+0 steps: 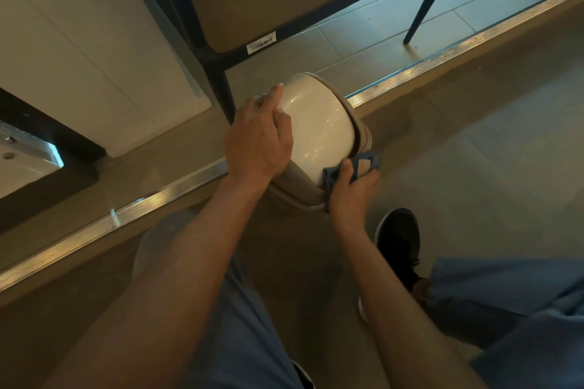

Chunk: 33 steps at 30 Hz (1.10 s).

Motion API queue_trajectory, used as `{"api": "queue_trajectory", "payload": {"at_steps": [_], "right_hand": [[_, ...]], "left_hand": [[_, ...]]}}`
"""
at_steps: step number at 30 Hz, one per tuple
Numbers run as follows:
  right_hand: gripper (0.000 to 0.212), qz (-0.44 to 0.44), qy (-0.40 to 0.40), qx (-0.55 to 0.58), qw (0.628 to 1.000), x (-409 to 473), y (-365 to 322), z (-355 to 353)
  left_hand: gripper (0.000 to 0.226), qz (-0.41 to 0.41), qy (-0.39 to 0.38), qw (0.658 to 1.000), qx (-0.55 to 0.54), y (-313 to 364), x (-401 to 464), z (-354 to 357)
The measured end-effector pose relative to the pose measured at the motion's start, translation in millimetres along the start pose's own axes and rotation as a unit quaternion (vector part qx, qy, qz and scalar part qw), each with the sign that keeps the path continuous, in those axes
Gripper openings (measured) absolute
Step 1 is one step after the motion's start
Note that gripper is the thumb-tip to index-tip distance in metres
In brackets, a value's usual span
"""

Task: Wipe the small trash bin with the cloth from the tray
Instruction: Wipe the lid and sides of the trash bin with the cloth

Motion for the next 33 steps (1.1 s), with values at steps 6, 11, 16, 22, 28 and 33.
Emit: {"api": "queue_trajectory", "payload": {"at_steps": [6,11,16,22,28,33], "right_hand": [[0.033,0.035,-0.012,0.032,0.999,-10.6,16.0,3.0],[0.044,0.047,0.002,0.063,0.997,15.3,-0.4,-2.4],[0.038,0.111,0.001,0.129,0.985,-52.0,21.9,16.0],[0.026,0.112,-0.034,0.09,0.989,-51.6,18.0,-4.7],[0.017,0.031,-0.028,0.036,0.998,-50.0,-13.8,-42.7],[0.019,-0.039,-0.106,0.014,0.993,-44.7,-68.8,-50.3]], "left_hand": [[0.049,-0.001,-0.001,1.0,-0.003,-0.9,-1.2,-0.7],[0.049,-0.009,0.001,1.0,-0.003,-0.1,-1.9,-0.1],[0.05,-0.001,0.008,1.0,-0.013,-0.9,-1.8,-1.7],[0.05,0.001,0.017,0.999,-0.029,-2.1,-2.7,-3.0],[0.053,0.021,0.027,0.998,-0.051,-3.3,-1.6,-2.8],[0.04,0.051,0.04,0.994,-0.086,2.7,-3.1,-14.9]]}}
Point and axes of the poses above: each hand's wrist, its own x-axis towards the middle knuckle, its own z-axis out of the palm, y = z × x, the point moved 8 cm from there along x, towards the middle knuckle, and after that the axes turned 7 degrees about -y, right-handed, at the moved point
